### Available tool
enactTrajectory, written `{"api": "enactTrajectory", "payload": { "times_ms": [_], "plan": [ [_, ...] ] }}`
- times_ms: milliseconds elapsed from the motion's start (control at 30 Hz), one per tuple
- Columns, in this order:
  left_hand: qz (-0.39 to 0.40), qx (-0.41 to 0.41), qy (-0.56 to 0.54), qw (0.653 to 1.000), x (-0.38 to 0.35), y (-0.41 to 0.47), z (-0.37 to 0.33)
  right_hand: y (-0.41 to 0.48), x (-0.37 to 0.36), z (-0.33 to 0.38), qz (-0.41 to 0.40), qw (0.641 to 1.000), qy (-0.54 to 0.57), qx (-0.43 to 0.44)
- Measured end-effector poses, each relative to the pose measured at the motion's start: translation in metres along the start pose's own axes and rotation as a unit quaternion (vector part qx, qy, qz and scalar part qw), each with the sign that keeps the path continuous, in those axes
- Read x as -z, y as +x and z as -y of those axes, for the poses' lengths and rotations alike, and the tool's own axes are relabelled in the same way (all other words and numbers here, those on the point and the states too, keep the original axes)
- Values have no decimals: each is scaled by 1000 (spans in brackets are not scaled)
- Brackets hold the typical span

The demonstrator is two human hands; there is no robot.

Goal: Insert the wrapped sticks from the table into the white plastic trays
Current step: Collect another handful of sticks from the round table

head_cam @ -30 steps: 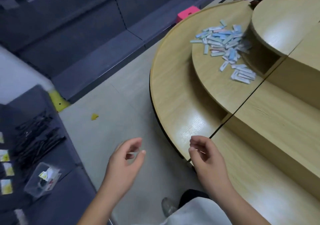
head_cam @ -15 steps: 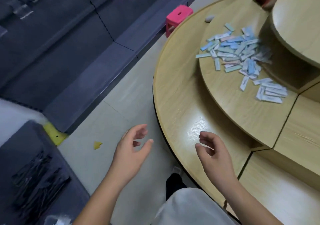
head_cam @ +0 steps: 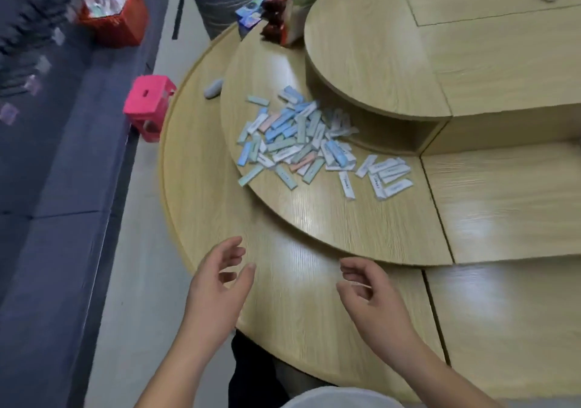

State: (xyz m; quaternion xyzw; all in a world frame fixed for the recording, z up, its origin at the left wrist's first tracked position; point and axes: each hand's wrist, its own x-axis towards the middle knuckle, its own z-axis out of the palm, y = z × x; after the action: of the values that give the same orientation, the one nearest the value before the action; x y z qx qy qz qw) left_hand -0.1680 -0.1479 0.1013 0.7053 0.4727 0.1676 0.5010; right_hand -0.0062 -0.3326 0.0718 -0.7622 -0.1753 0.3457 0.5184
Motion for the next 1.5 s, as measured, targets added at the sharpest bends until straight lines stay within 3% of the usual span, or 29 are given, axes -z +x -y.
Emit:
{"api": "enactTrajectory", "payload": {
  "times_ms": [167, 300, 400, 567, 700, 833, 1000, 1133, 1400, 1500],
  "plan": [
    [102, -69, 52, 991, -3, 112, 4, 31, -37, 0, -149, 988, 10, -43],
    [161, -147, 152, 964, 2, 185, 3, 63, -74, 12, -261, 963, 0, -62],
    [141, -253, 263, 920, -4, 228, 7, 91, -85, 14, -333, 939, -31, -78],
    [137, -360, 365, 848, -31, 276, 27, 146, -54, -6, -418, 890, -112, -144],
    [141, -400, 388, 818, -52, 301, 30, 205, -21, -20, -447, 873, -100, -170],
    [197, -382, 403, 808, -71, 316, 11, 255, -4, -27, -471, 843, -185, -184],
    [129, -363, 440, 811, -100, 331, 23, 285, -15, -28, -470, 827, -253, -179],
    [123, -379, 439, 805, -111, 340, 36, 293, -24, -28, -488, 804, -297, -164],
    [124, -488, 403, 765, -122, 347, 39, 276, -40, -27, -451, 839, -284, -106],
    [127, -499, 393, 762, -123, 346, 39, 267, -35, -27, -439, 837, -288, -158]
  ]
}}
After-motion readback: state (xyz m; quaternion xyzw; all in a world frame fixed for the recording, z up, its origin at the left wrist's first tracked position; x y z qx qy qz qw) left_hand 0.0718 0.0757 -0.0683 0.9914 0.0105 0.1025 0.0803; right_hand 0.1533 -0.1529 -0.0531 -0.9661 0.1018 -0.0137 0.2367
